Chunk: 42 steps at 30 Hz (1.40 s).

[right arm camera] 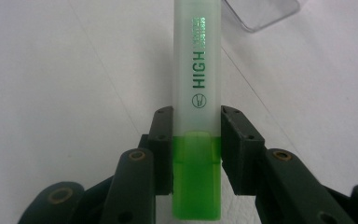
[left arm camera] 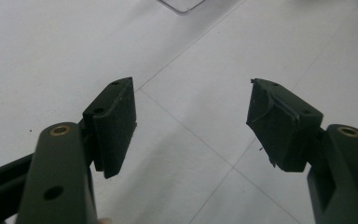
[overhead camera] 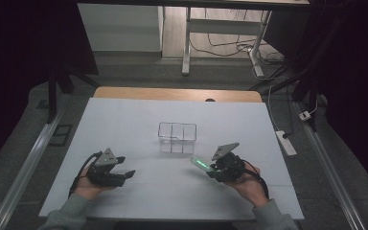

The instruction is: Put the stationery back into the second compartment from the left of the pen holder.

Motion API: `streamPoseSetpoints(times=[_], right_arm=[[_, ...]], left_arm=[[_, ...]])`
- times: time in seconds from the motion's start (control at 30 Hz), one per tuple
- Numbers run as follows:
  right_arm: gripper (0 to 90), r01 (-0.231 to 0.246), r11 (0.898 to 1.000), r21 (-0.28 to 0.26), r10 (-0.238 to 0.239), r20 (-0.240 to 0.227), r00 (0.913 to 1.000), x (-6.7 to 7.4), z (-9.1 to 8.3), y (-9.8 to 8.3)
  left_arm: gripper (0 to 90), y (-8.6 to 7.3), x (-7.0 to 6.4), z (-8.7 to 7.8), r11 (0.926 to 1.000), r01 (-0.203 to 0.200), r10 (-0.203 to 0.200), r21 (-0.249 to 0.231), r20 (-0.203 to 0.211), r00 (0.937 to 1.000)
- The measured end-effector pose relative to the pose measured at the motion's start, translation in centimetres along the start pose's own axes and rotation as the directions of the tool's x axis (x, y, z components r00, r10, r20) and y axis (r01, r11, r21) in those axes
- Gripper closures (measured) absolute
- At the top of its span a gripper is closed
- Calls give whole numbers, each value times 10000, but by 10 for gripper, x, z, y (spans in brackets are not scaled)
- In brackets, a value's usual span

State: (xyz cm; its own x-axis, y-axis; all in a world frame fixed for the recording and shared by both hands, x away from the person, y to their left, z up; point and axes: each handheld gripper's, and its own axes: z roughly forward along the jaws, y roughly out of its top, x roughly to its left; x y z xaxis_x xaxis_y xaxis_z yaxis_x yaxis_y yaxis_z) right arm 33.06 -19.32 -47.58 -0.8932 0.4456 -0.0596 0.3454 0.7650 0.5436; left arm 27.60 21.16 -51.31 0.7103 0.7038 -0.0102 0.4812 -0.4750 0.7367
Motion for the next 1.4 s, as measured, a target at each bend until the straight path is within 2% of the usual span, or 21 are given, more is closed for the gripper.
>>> streamPoseSetpoints(times=[0.33, 0.47, 0.77, 0.97, 1.1, 1.27, 1.37, 1.4], right_arm=[[665, 518, 9986, -47, -519, -376, 9979, 10, 8, 11], [665, 738, 9973, -37, -739, -535, 9958, 15, 13, 17], [665, 968, 9952, -131, -975, -764, 9923, 23, 22, 33], [665, 1285, 9916, -146, -1293, -849, 9880, 28, 29, 40], [665, 1358, 9906, -137, -1365, -939, 9862, 30, 33, 43], [665, 1662, 9860, -104, -1663, -1152, 9793, 34, 37, 46], [665, 1911, 9816, -43, -1902, -1201, 9744, 36, 38, 47], [665, 1842, 9829, -56, -1835, -1223, 9754, 37, 38, 48]], left_arm=[[325, 7, -8, 3, 9993, -378, 379, -20, 254, 9990], [324, 10, -11, 5, 9985, -541, 544, -58, 515, 9972], [324, 14, -15, 8, 9973, -735, 731, 58, 488, 9961], [324, 20, -21, 9, 9951, -990, 985, 77, 507, 9938], [324, 26, -28, 12, 9903, -1383, 1374, 166, 446, 9895], [327, 35, -41, 16, 9798, -1981, 1966, 260, 498, 9792], [325, 39, -47, 19, 9707, -2358, 2339, 454, 434, 9713], [325, 40, -49, 19, 9687, -2438, 2417, 477, 464, 9693]])
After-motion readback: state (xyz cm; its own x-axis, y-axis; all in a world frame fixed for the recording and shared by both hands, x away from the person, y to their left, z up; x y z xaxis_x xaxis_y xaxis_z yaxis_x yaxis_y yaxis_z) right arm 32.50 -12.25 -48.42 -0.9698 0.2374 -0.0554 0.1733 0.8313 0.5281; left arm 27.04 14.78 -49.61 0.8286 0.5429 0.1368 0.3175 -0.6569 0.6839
